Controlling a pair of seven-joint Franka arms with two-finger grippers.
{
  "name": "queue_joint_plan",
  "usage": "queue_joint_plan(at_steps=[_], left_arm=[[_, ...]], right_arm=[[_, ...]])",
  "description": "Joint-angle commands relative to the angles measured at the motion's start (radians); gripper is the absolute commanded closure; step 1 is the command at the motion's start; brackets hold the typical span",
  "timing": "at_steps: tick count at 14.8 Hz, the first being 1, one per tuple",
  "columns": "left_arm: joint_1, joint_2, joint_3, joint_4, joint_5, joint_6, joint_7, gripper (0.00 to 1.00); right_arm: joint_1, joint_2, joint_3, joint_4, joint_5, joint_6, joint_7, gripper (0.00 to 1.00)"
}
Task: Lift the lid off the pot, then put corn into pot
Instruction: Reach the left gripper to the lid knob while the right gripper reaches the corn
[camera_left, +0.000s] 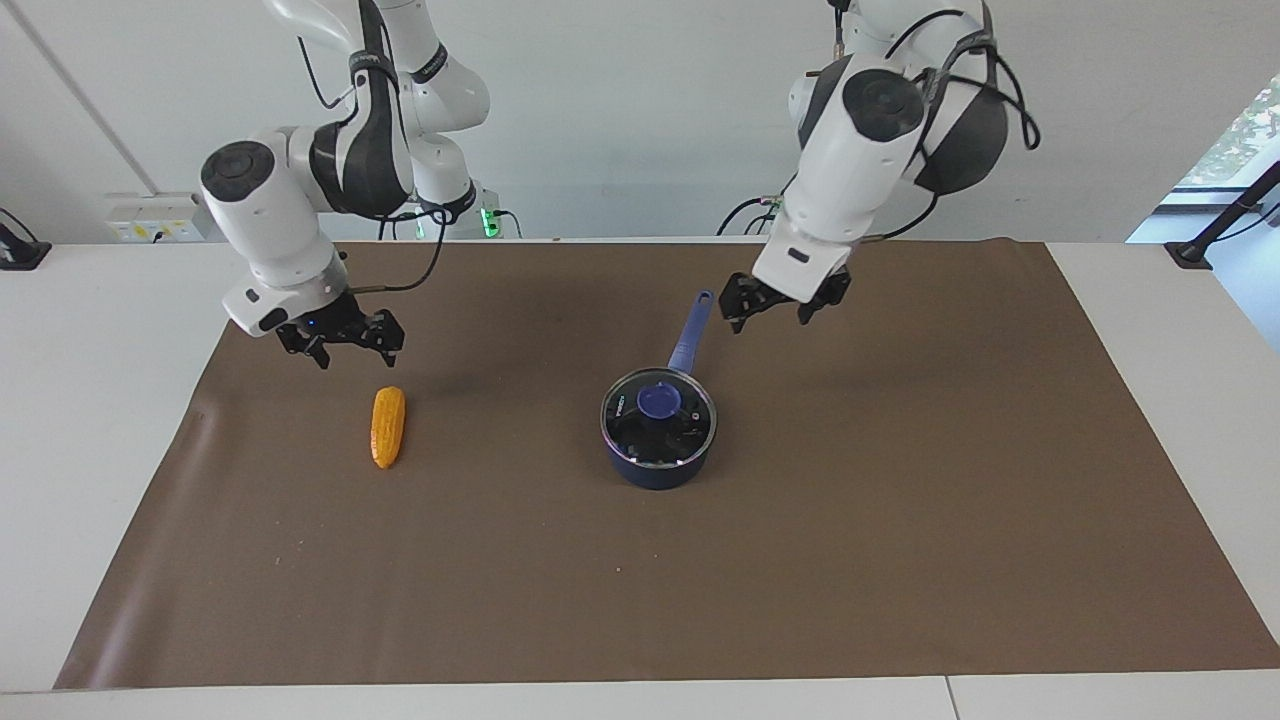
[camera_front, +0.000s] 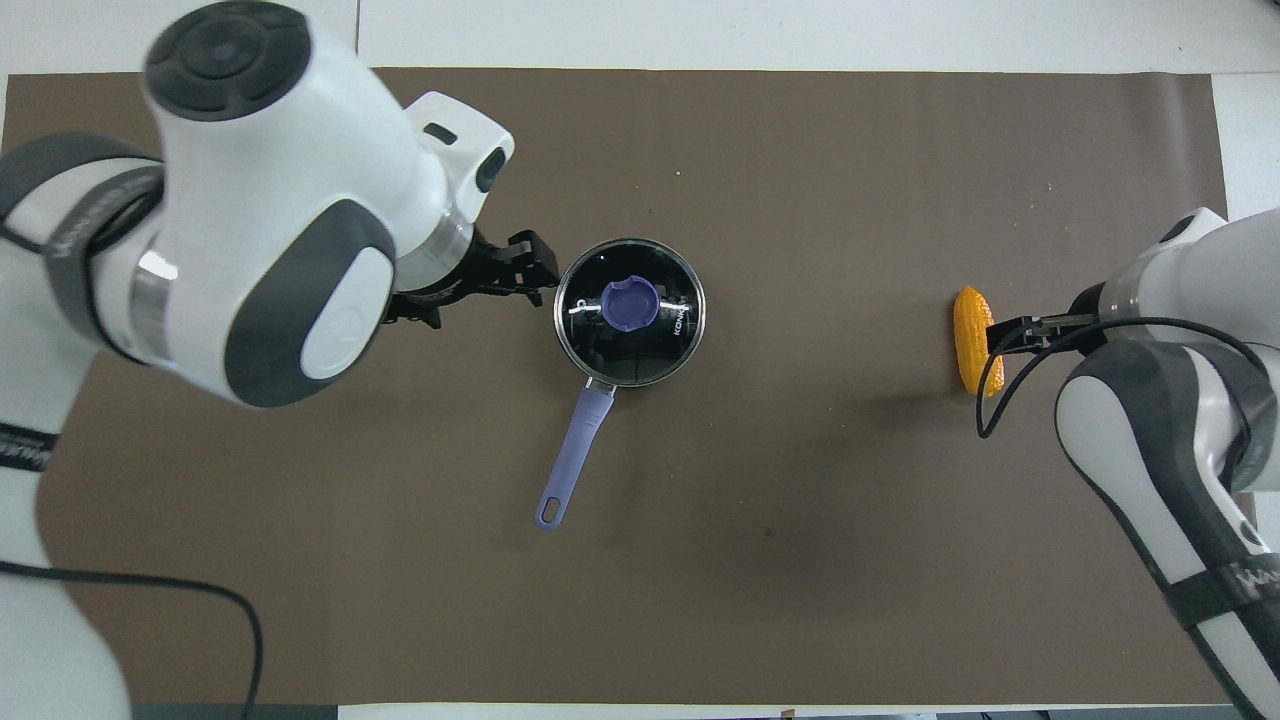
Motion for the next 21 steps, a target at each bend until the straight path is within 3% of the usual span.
queue_joint_plan(at_steps=[1, 6, 11, 14, 16, 17, 21], left_arm=[[-0.073, 0.171, 0.022, 0.171, -0.001, 0.031, -0.125, 0.00], [-0.111, 0.242, 0.027, 0.177, 0.002, 0.114, -0.185, 0.00], [-0.130, 0.251, 0.022, 0.168, 0.008, 0.150, -0.217, 0.00], [-0.150, 0.257, 0.022, 0.162, 0.037, 0.150, -0.231, 0.00], [-0.154, 0.262, 0.022, 0.157, 0.044, 0.148, -0.239, 0.00], [-0.157, 0.262, 0.024, 0.151, 0.056, 0.148, -0.239, 0.00], [-0.160, 0.258, 0.022, 0.127, 0.074, 0.151, -0.239, 0.04]], right_arm=[[-0.005, 0.042, 0.000, -0.099, 0.025, 0.204, -0.053, 0.00], [-0.004, 0.100, 0.000, -0.107, 0.025, 0.255, -0.062, 0.03], [-0.010, 0.140, 0.000, -0.107, 0.025, 0.260, -0.117, 0.34], [-0.002, 0.140, 0.000, -0.102, 0.023, 0.249, -0.116, 0.74], [-0.001, 0.140, 0.000, -0.098, 0.023, 0.240, -0.114, 0.94], [-0.001, 0.140, 0.002, -0.087, 0.023, 0.215, -0.116, 1.00], [0.033, 0.148, 0.003, 0.052, 0.025, 0.027, -0.097, 1.00]])
